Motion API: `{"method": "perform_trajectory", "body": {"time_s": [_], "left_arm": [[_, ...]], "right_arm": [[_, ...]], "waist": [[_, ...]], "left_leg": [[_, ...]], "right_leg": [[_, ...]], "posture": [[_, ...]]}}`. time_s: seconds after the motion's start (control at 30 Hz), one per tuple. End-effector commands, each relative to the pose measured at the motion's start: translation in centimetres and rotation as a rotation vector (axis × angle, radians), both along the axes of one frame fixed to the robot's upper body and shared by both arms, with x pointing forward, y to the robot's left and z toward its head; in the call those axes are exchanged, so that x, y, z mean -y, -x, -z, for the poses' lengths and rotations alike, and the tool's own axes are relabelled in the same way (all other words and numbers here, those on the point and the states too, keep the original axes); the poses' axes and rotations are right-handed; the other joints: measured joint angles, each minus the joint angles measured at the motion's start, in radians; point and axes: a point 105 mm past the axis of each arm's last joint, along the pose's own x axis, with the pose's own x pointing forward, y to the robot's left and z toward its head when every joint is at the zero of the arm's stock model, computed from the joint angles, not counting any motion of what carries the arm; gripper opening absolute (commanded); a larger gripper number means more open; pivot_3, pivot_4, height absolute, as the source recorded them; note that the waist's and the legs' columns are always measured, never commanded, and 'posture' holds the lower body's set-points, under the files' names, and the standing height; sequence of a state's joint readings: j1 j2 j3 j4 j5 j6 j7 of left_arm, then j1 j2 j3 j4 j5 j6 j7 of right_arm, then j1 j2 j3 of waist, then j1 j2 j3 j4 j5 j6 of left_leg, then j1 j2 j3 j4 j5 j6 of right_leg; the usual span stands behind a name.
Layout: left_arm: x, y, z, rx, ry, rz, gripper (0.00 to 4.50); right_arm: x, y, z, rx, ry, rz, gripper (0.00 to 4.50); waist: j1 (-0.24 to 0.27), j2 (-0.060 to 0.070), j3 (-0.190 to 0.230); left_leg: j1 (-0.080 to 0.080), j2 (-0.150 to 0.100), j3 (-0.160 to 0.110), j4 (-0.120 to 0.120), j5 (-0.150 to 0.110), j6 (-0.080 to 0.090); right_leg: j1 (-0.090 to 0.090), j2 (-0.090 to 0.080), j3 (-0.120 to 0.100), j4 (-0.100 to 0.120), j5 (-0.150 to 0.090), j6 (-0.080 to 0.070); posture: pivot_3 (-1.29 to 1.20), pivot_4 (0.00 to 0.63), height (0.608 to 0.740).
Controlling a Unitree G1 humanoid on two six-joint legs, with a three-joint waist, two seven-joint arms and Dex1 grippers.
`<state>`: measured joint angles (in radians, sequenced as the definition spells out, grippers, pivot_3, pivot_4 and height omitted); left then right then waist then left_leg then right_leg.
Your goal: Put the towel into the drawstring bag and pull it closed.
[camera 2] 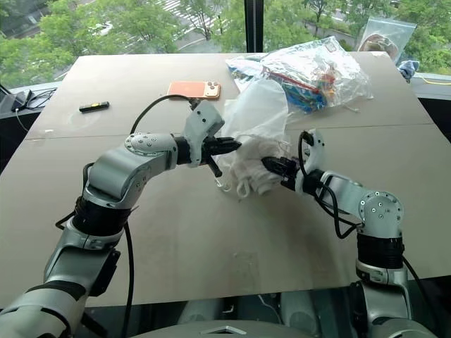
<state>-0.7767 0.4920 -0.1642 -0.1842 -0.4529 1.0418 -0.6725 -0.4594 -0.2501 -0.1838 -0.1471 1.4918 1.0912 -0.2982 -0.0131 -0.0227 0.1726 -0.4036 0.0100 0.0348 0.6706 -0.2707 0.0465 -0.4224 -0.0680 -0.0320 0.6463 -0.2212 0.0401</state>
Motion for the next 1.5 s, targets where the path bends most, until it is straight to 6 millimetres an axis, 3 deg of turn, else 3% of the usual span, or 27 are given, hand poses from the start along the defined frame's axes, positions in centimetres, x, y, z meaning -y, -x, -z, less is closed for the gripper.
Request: {"method": "perform_trajectory", "body": {"time_s": [0.03, 0.4, 0.67, 0.87, 1.0, 1.1, 1.23, 1.4, 1.5], "left_arm": [[0.1, 1.3, -4.0, -0.085, 0.151, 0.070, 0.10], [-0.7, 2.0, -4.7, -0.263, 0.234, 0.053, 0.10], [-2.1, 0.7, -4.3, -0.290, 0.243, -0.037, 0.10], [-1.4, 1.0, -4.1, -0.324, 0.249, -0.010, 0.10], [1.4, 2.8, -5.0, -0.373, 0.299, 0.124, 0.10], [2.4, 3.4, -5.3, -0.386, 0.332, 0.172, 0.10], [2.2, 3.2, -5.2, -0.399, 0.367, 0.154, 0.10], [1.0, 2.6, -4.6, -0.401, 0.358, 0.090, 0.10], [0.1, 2.4, -3.7, -0.408, 0.331, 0.047, 0.10]], "right_arm": [[0.1, -0.6, -2.6, 0.049, -0.115, 0.037, 0.00], [1.3, -2.2, -5.3, 0.033, -0.403, 0.138, 0.00], [1.8, -1.3, -5.9, 0.051, -0.464, 0.106, 0.00], [2.0, -1.8, -5.2, 0.031, -0.479, 0.123, 0.00], [-0.4, -2.6, -4.3, 0.097, -0.323, 0.130, 0.00], [-2.4, -3.0, -4.2, 0.174, -0.248, 0.124, 0.00], [-4.7, -3.0, -3.2, 0.264, -0.101, 0.081, 0.00], [-5.1, -2.0, -4.7, 0.172, -0.436, -0.007, 0.00], [-5.5, -1.5, -3.2, 0.239, -0.217, -0.045, 0.00]], "waist": [[-0.001, 0.000, 0.000], [-0.002, 0.000, 0.000], [-0.002, 0.000, 0.000], [-0.002, 0.000, 0.000], [0.000, 0.000, 0.000], [-0.005, 0.000, 0.000], [-0.011, 0.000, 0.000], [-0.005, 0.000, 0.000], [-0.004, 0.000, 0.000]], "left_leg": [[0.000, 0.000, 0.000, 0.000, 0.000, 0.000], [0.000, 0.000, 0.000, 0.000, 0.002, -0.004], [0.000, 0.000, 0.000, 0.000, 0.003, -0.004], [0.001, 0.000, 0.000, 0.000, 0.003, -0.004], [0.000, 0.000, 0.000, 0.000, 0.003, -0.004], [0.000, 0.000, 0.001, 0.000, 0.003, -0.004], [0.002, 0.000, 0.000, -0.001, 0.003, -0.005], [0.002, 0.000, 0.000, 0.000, 0.003, -0.005], [0.002, 0.000, 0.001, 0.000, 0.003, -0.005]], "right_leg": [[0.000, 0.000, 0.000, 0.000, 0.000, 0.000], [0.000, 0.000, 0.000, 0.000, 0.000, 0.000], [0.000, 0.000, 0.000, 0.001, 0.000, 0.000], [0.000, 0.000, 0.000, 0.001, 0.000, 0.000], [0.000, 0.000, 0.000, 0.000, 0.000, 0.000], [0.000, 0.000, 0.001, 0.000, 0.000, 0.000], [-0.001, 0.001, 0.003, 0.002, 0.000, 0.000], [0.000, 0.000, 0.003, 0.003, 0.000, 0.000], [0.000, 0.000, 0.003, 0.002, 0.000, 0.000]], "posture": [[0.00, 0.150, 0.740], [0.00, 0.150, 0.740], [0.00, 0.150, 0.740], [0.00, 0.150, 0.740], [0.00, 0.150, 0.740], [0.00, 0.150, 0.740], [0.00, 0.150, 0.740], [0.00, 0.150, 0.740], [0.00, 0.150, 0.740]]}}
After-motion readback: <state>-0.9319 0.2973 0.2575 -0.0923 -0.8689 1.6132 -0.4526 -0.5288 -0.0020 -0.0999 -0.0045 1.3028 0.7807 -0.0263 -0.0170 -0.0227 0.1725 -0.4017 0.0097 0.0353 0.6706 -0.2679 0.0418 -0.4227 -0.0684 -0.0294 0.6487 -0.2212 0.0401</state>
